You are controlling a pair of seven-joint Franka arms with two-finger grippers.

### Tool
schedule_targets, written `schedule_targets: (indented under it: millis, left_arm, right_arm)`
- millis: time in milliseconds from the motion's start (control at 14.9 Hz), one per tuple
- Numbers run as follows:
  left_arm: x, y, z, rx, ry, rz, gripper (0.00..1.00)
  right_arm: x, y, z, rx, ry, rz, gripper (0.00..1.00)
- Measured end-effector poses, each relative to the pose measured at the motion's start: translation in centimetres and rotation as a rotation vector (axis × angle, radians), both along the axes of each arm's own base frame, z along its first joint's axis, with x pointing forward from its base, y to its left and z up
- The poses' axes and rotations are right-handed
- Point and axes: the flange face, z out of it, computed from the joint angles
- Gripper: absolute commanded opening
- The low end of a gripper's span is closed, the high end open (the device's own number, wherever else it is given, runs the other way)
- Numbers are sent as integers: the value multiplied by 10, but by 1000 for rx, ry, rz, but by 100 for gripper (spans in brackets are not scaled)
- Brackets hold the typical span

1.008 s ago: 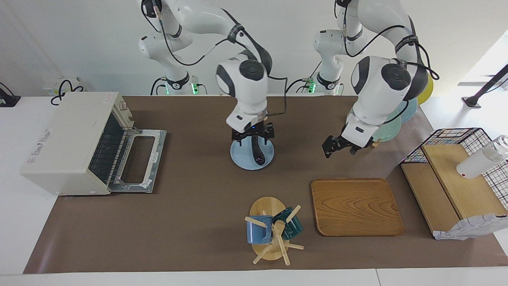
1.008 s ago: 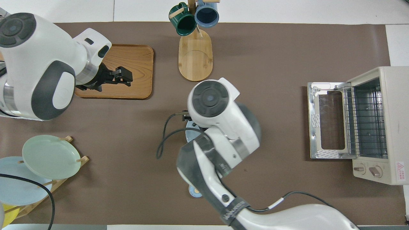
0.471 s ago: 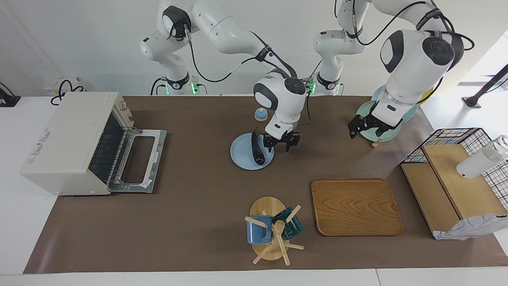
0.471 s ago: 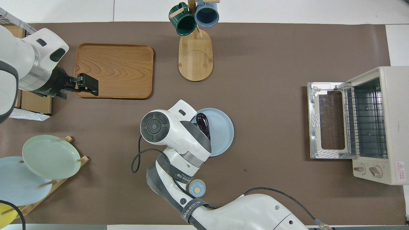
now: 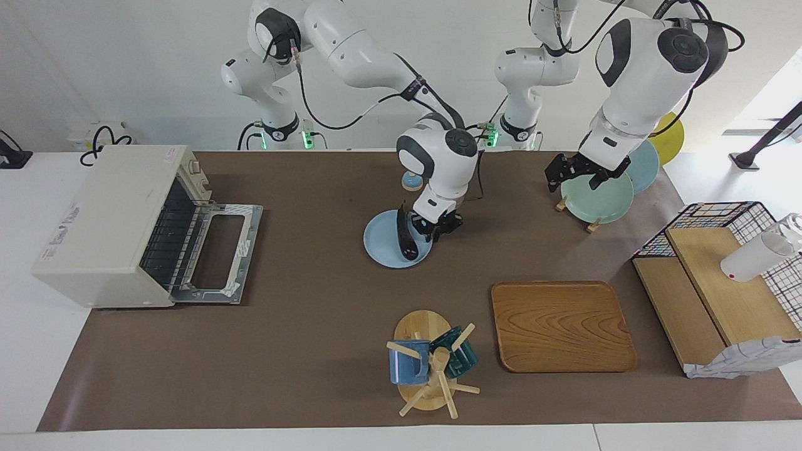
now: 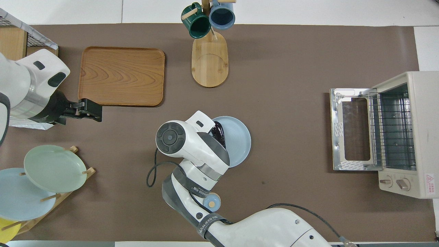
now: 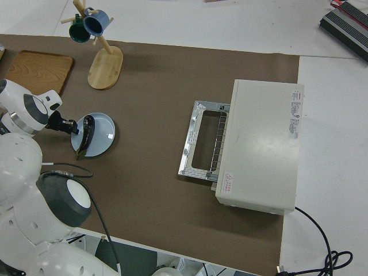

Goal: Put eggplant into oven
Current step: 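Grasp the eggplant on the blue plate with the right gripper, then carry the eggplant into the open oven with the right gripper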

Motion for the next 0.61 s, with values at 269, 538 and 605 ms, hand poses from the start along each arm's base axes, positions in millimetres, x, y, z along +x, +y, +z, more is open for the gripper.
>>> schedule_targets:
  millis: [269,538,605]
  left_arm:
    - [6,14,13,-16,-40,-75,100]
    - [5,30,47,8,-42,-69,100]
    - [4,33,51,21,-39,-69,100]
  right_arm:
    - [5,-12,26,-103,-6,33,0]
    - [48,-68,78,-191,49,108,0]
    - [61,-94,92,-208,64,117,0]
